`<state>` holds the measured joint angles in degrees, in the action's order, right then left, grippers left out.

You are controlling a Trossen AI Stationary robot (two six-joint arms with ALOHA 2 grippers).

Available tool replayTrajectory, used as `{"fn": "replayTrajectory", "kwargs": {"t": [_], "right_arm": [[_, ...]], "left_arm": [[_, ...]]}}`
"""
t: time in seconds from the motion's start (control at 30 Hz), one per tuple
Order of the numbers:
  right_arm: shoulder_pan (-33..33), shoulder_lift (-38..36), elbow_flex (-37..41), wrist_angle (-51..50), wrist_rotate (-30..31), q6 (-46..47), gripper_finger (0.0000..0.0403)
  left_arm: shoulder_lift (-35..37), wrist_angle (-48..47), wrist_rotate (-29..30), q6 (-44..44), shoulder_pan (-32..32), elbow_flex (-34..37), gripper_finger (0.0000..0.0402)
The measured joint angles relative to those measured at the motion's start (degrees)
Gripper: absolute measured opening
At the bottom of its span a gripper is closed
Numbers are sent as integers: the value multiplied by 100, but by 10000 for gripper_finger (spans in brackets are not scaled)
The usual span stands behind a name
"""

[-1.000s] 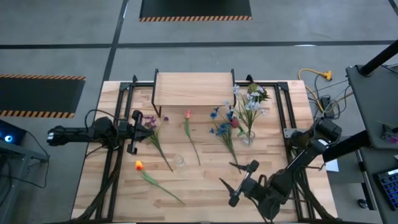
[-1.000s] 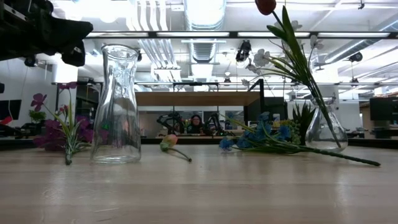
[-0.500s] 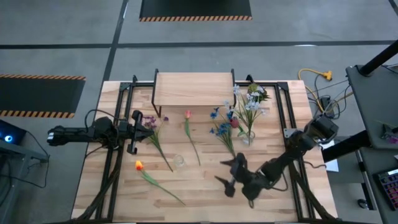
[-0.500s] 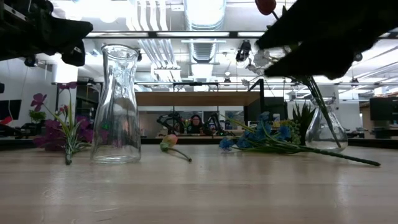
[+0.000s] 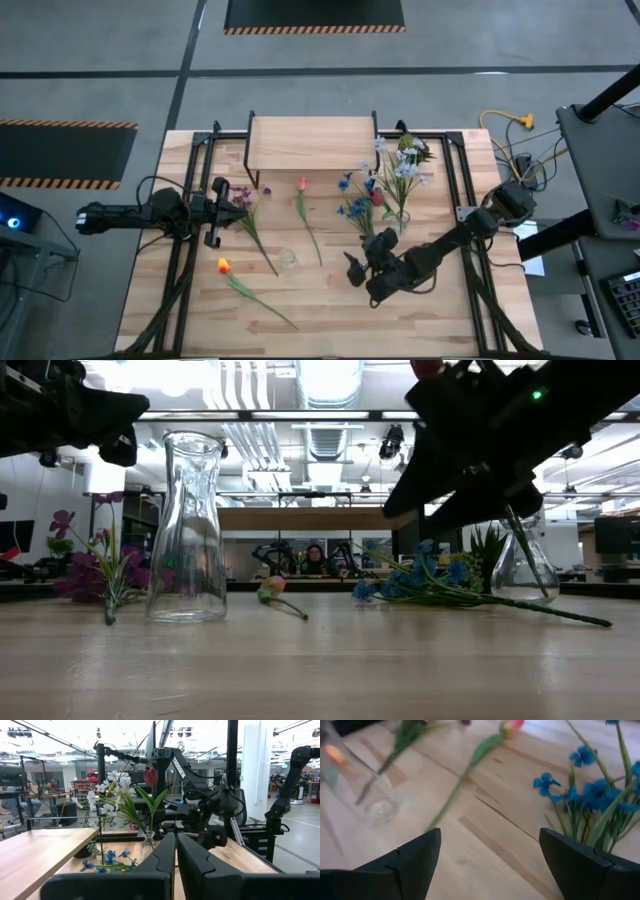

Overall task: Pick and place flowers into a vace then onto a shelf
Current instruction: Put the blue flowers into the right crystal vase

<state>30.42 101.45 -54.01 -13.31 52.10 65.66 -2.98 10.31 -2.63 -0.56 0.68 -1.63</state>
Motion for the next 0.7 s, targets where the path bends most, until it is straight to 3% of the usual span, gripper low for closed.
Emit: {"fn": "replayTrajectory", "kwargs": {"t": [0.33,0.7], "right_arm": [[-179,305,-291,-1492,-178,1248,327],[-376,370,-290,-1669,-390,1631,327]], "left_arm": [[0,-13,2,0,-1,0,0],[0,2,0,0,0,0,0]]}}
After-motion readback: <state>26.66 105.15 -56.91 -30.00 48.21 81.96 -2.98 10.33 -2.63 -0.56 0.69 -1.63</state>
